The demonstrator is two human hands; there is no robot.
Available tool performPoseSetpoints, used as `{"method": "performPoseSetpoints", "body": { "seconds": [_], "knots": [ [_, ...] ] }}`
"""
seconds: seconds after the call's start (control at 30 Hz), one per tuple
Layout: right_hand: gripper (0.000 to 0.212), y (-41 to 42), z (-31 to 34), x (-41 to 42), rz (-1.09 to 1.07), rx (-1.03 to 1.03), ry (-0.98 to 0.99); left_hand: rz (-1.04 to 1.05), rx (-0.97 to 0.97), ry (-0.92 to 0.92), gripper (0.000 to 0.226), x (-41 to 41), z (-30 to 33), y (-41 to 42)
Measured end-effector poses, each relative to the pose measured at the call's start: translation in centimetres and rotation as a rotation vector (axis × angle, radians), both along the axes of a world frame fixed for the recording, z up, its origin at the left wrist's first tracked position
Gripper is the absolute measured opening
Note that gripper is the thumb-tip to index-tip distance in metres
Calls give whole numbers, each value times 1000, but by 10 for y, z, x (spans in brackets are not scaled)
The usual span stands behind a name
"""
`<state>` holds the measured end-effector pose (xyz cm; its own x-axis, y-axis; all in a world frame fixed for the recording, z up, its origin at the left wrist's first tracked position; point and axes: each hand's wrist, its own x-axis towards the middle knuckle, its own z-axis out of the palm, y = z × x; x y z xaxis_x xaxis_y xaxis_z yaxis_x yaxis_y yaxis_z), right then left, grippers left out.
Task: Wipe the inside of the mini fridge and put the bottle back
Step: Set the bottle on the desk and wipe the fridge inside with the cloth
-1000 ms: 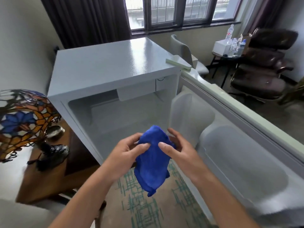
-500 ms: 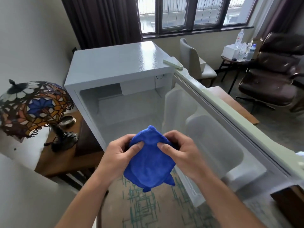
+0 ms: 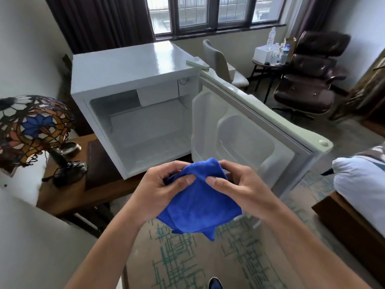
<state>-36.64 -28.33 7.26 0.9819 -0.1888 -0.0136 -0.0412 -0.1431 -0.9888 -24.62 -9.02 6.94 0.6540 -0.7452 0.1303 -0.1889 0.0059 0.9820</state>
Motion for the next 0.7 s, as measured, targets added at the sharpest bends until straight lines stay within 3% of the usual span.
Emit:
{"method": "performPoseSetpoints", "body": {
  "seconds": [0.23, 0.37, 0.47, 0.57, 0.7],
  "knots": [
    [29, -8, -2, -74, -91, -114, -4, -193, 77, -157, 20, -34, -1, -18],
    [46, -27, 0, -120, -205, -91, -82, -194, 7, -19, 29, -72, -12, -43],
    [22, -52, 3, -155, -268, -65, -122, -196, -25, 87, 35, -112, -27, -66],
    [25, -84, -2, -187, -324, 43, -155, -138, -74, 168, 43, -158, -36, -97],
    [28, -141, -11, -228, -369, 128, -126, 41, -66, 117, 18, -217, -38, -152]
  ]
}}
